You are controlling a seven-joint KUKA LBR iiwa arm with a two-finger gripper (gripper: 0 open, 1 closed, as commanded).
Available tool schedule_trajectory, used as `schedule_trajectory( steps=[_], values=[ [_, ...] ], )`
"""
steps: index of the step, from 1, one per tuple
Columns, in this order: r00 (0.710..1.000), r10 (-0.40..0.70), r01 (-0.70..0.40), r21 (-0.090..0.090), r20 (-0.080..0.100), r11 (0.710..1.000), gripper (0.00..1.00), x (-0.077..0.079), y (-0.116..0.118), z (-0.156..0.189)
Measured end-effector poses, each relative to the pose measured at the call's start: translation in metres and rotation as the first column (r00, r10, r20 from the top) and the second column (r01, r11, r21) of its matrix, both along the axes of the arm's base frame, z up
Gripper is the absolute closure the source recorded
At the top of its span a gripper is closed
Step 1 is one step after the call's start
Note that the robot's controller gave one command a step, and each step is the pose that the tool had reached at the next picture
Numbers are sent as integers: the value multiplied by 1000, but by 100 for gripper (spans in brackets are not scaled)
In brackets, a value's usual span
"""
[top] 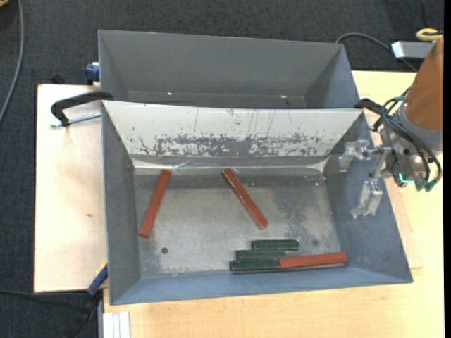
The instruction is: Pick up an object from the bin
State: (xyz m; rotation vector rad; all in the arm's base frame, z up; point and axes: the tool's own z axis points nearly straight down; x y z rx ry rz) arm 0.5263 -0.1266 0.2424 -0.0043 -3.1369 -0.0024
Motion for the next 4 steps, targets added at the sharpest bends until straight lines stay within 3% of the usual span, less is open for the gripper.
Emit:
schedule_trajectory(
  steps=[1,2,3,4],
  values=[
    [1000,3,-3,-2,8,1000,0,2,1,4],
    [997,79,-79,-2,11,997,0,-7,24,-64],
    [976,220,-220,1,3,976,0,-29,78,-82],
    [942,335,-335,-1,6,942,0,-14,105,-105]
  ],
)
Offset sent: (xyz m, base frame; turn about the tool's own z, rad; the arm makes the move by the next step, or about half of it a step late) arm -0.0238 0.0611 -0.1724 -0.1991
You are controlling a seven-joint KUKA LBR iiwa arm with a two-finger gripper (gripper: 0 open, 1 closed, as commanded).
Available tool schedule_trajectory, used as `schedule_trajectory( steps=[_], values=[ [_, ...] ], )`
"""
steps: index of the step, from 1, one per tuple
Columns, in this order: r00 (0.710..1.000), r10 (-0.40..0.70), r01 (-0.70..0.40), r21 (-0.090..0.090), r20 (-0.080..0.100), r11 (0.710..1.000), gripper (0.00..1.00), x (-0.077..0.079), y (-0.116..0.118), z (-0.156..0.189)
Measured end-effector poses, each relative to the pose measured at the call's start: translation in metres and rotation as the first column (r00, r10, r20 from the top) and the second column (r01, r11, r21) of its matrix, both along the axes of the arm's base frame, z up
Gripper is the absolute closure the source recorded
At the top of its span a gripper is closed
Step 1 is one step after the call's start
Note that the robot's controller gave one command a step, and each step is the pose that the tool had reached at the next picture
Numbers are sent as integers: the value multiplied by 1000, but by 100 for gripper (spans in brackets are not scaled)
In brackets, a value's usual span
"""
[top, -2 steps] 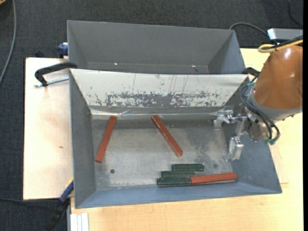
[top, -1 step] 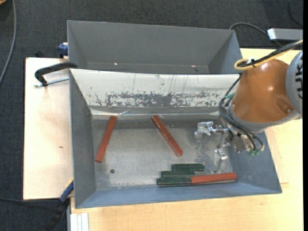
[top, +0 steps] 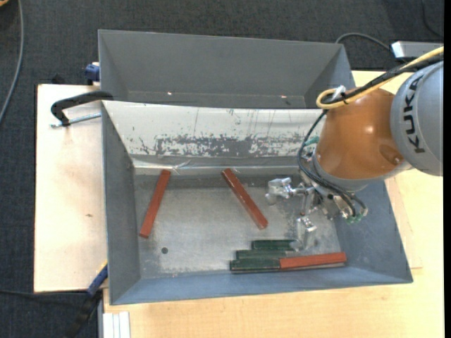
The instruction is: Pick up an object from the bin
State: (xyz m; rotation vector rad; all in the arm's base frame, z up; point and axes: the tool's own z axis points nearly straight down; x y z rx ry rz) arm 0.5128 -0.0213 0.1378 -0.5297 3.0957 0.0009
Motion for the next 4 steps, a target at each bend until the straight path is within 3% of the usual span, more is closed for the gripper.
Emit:
schedule_trajectory(
  steps=[1,2,4],
  values=[
    [1000,2,-2,1,3,1000,0,-16,30,-63],
    [992,127,-127,-1,1,992,100,-7,52,-66],
    [992,126,-126,0,0,992,100,-8,52,-63]
  ],
)
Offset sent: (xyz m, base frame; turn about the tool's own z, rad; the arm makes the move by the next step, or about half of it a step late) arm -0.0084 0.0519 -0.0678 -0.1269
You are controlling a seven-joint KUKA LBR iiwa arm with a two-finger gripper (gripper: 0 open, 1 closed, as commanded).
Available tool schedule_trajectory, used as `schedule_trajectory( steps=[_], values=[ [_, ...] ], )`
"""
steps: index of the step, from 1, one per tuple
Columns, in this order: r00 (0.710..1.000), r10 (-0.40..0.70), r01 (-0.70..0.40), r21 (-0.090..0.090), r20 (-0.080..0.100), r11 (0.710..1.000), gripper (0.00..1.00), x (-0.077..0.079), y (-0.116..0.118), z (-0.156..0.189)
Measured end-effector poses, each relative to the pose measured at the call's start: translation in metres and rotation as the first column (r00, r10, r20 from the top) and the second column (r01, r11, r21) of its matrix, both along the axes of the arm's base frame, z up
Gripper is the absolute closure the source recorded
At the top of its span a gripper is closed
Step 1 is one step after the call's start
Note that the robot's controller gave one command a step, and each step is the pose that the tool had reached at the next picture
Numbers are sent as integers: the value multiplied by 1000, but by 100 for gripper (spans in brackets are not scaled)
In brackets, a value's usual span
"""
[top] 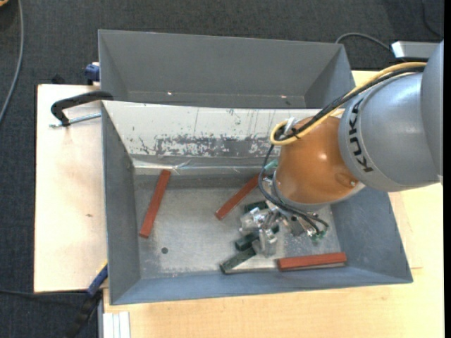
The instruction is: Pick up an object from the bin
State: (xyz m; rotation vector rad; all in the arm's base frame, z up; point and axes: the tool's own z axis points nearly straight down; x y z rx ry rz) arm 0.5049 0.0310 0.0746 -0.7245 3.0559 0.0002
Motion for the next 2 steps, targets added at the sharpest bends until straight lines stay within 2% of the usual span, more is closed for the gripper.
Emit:
schedule_trajectory(
  steps=[1,2],
  values=[
    [1000,0,0,0,-7,1000,100,-2,0,19],
    [1000,0,0,1,-1,1000,100,-1,1,42]
  ],
)
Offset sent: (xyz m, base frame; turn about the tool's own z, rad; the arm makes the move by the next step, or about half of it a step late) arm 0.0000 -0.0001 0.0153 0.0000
